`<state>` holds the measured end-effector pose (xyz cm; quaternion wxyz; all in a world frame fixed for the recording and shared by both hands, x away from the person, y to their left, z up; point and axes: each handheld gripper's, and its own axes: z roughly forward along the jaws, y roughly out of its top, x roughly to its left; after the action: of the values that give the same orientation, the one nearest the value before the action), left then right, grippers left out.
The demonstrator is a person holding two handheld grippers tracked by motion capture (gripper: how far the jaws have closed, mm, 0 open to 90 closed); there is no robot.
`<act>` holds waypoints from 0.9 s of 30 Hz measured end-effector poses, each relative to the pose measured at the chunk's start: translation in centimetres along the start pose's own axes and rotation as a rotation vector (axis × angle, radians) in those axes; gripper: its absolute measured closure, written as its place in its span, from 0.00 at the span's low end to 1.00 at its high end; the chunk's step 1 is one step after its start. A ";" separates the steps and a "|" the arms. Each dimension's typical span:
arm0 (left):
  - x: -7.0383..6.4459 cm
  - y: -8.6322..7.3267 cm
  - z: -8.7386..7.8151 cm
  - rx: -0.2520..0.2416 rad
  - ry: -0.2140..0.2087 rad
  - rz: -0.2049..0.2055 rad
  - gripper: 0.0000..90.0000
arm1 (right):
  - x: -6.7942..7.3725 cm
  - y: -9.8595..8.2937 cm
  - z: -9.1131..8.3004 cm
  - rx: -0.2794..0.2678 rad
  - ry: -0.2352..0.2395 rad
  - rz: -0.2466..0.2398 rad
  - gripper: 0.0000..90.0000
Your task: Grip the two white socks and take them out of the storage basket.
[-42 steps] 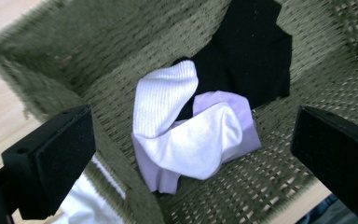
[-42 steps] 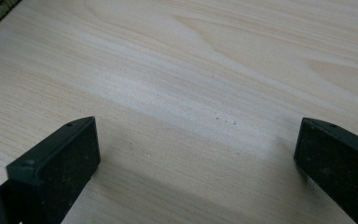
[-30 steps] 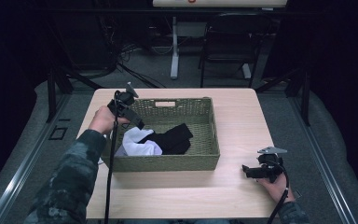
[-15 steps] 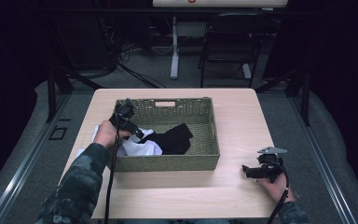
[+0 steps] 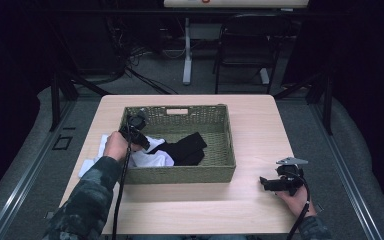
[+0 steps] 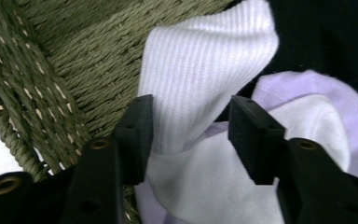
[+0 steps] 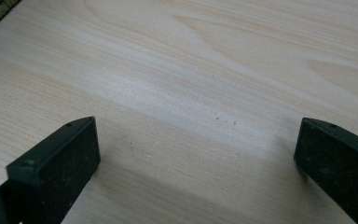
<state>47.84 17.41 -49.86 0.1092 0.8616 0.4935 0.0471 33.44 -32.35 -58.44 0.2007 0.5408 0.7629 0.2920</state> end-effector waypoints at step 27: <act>-0.4 2.1 -7.0 0.009 -0.087 0.110 0.93 | 0.0 0.0 0.0 0.005 -0.001 -0.001 0.00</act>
<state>48.10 16.98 -42.57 0.1238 0.8891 0.4404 0.0131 33.43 -32.37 -58.41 0.1998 0.5411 0.7637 0.2899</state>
